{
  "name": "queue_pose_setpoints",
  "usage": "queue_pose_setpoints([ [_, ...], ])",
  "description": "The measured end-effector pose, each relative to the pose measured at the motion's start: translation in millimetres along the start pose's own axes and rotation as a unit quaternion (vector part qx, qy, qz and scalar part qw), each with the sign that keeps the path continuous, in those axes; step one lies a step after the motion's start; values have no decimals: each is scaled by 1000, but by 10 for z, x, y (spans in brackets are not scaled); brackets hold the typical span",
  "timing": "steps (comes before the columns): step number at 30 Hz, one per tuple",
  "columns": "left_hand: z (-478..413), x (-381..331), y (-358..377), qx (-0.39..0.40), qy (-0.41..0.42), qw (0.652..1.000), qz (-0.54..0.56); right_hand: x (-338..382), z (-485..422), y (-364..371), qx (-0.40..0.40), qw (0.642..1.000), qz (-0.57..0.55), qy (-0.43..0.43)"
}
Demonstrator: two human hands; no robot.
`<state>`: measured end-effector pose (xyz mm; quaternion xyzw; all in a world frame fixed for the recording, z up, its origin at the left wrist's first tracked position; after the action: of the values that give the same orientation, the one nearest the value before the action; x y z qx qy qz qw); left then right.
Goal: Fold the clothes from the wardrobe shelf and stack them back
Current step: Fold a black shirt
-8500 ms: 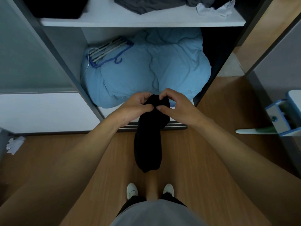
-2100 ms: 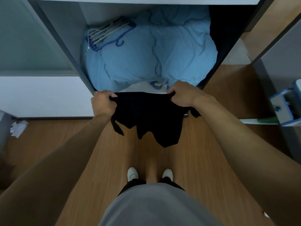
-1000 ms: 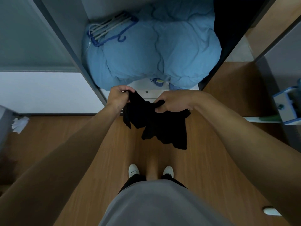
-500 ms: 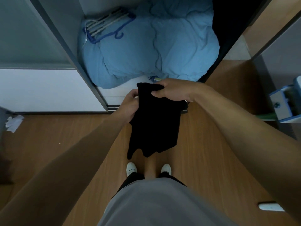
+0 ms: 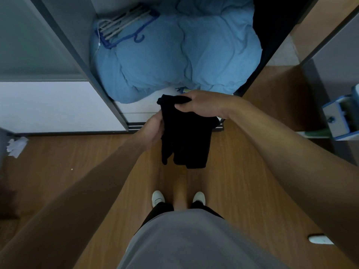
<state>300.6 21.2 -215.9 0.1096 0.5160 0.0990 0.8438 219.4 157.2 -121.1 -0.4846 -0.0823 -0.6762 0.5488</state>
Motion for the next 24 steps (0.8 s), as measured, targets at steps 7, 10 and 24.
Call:
queue_pose_setpoints([
  [7,52,-27,10,87,20,995,-37,-18,8,-128,-49,998,-44,-19],
  [10,48,3,-5,23,-2,981,-192,-34,-13,-117,-50,996,-71,-24],
  [24,8,-13,-31,-86,29,987,-134,-414,34,-262,-29,980,163,106],
])
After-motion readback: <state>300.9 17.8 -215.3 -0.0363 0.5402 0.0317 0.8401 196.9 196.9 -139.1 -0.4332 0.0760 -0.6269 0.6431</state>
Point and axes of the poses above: each hand's wrist, its own z-axis away from the middle knuckle, its own y-axis out of the palm, x = y × z, the point moved 3 cm from there along -z, towards the middle knuckle, and after that the axes turned 5 degrees about -z, right-handed, at the moved point
